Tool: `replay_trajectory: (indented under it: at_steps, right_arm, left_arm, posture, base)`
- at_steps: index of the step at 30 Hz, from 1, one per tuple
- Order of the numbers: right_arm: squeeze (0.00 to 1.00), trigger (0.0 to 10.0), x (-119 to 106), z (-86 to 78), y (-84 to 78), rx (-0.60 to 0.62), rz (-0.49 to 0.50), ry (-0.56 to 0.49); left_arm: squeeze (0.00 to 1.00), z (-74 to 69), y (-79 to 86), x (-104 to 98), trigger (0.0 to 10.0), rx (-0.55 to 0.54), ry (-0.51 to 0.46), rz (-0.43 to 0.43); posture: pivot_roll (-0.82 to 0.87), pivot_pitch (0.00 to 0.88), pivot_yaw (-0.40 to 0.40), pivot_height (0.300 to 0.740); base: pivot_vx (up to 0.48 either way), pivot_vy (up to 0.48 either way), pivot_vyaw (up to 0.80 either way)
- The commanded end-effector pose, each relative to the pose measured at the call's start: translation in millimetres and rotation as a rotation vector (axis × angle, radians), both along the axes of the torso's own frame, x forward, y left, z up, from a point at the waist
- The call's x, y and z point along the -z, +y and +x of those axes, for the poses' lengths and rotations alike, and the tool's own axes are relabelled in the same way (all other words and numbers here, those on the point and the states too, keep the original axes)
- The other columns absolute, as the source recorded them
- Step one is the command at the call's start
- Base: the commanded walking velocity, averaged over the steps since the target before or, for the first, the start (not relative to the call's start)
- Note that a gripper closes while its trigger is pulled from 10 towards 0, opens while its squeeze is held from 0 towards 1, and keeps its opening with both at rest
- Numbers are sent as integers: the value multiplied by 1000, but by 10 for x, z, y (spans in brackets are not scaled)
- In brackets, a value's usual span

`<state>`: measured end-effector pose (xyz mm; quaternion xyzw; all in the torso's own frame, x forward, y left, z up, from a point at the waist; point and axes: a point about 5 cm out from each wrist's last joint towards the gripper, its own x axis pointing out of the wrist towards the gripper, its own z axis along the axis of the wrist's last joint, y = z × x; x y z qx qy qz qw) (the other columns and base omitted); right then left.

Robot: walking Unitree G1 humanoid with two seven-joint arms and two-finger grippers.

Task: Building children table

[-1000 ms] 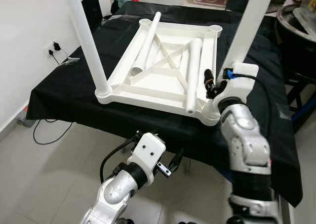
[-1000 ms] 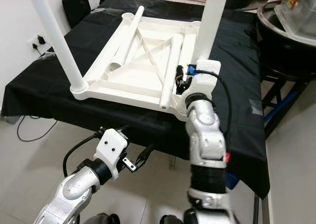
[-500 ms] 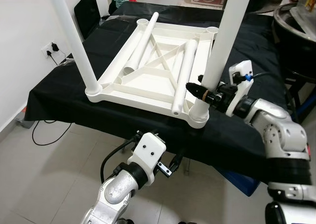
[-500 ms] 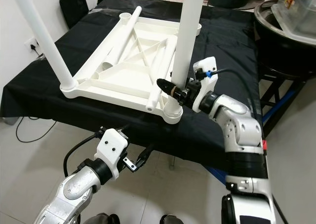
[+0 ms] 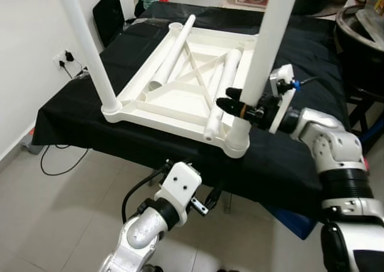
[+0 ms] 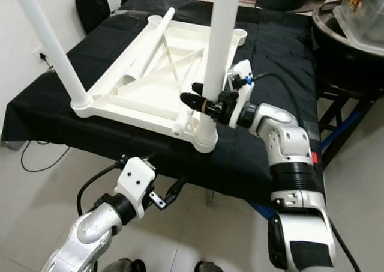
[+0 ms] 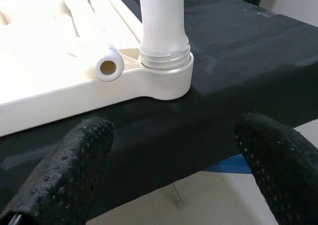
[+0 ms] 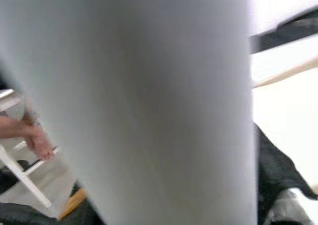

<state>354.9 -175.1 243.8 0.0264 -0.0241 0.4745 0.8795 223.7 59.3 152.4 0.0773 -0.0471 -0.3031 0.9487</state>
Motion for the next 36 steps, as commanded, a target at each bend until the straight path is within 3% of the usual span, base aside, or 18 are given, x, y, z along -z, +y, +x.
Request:
replay_trajectory:
  at_steps: [1,8,9,10,15,16,17,20,21,24,29,30,31,32,36]
  right_arm:
    - [0,0,-8,12,42,-26,31,8]
    - [0,0,26,70,-80,145,61,-24]
    - [0,0,60,105,-138,253,60,-19]
    - [0,0,60,105,-138,253,60,-19]
    - [0,0,175,164,-310,671,22,-13]
    - [0,0,214,143,-343,774,16,-2]
    - [0,0,214,143,-343,774,16,-2]
    - [0,0,248,56,-448,1043,-11,-10]
    - [0,0,248,56,-448,1043,-11,-10]
    - [0,0,196,-62,-517,1304,22,-15]
    - [0,0,131,-166,-370,1434,83,-22]
    - [0,3294,132,-168,-274,1420,95,-1]
    - [0,3294,132,-168,-274,1420,95,-1]
    - [0,10000,135,-153,-162,1370,136,27]
    - [0,10000,100,-126,100,1167,181,5]
  left_arm:
    - [0,-28,7,36,10000,0,12,14]
    - [0,-28,10,36,10000,0,12,15]
    - [0,-25,7,38,10000,3,13,16]
    - [0,-25,7,38,10000,3,13,16]
    - [0,-10,5,30,10000,5,11,16]
    - [0,-10,1,32,10000,7,11,17]
    - [0,-10,1,32,10000,7,11,17]
    - [0,-6,-4,32,10000,9,12,16]
    - [0,-6,-4,32,10000,9,12,16]
    - [0,-1,-4,33,10000,8,12,17]
    - [0,0,-13,32,10000,9,11,18]
    - [0,1,-11,33,10000,7,12,17]
    - [0,1,-11,33,10000,7,12,17]
    - [0,0,-8,34,10000,4,13,16]
    - [0,0,-6,40,10000,3,15,16]
  posture:
    - [147,131,-36,740]
    - [140,127,-35,740]
    - [140,128,-35,740]
    - [140,128,-35,740]
    - [131,137,-32,740]
    - [132,142,-33,740]
    - [132,142,-33,740]
    - [128,144,-31,740]
    - [128,144,-31,740]
    - [127,146,-29,740]
    - [129,149,-33,740]
    - [130,151,-32,740]
    - [130,151,-32,740]
    - [127,151,-31,740]
    - [124,153,-30,740]
  base:
    - [0,0,0]
    - [0,0,0]
    - [0,0,0]
    - [0,0,0]
    - [0,0,0]
    - [0,0,0]
    - [0,0,0]
    - [0,0,0]
    - [0,0,0]
    - [0,0,0]
    - [0,0,0]
    - [0,0,0]
    - [0,0,0]
    - [0,0,0]
    - [0,0,0]
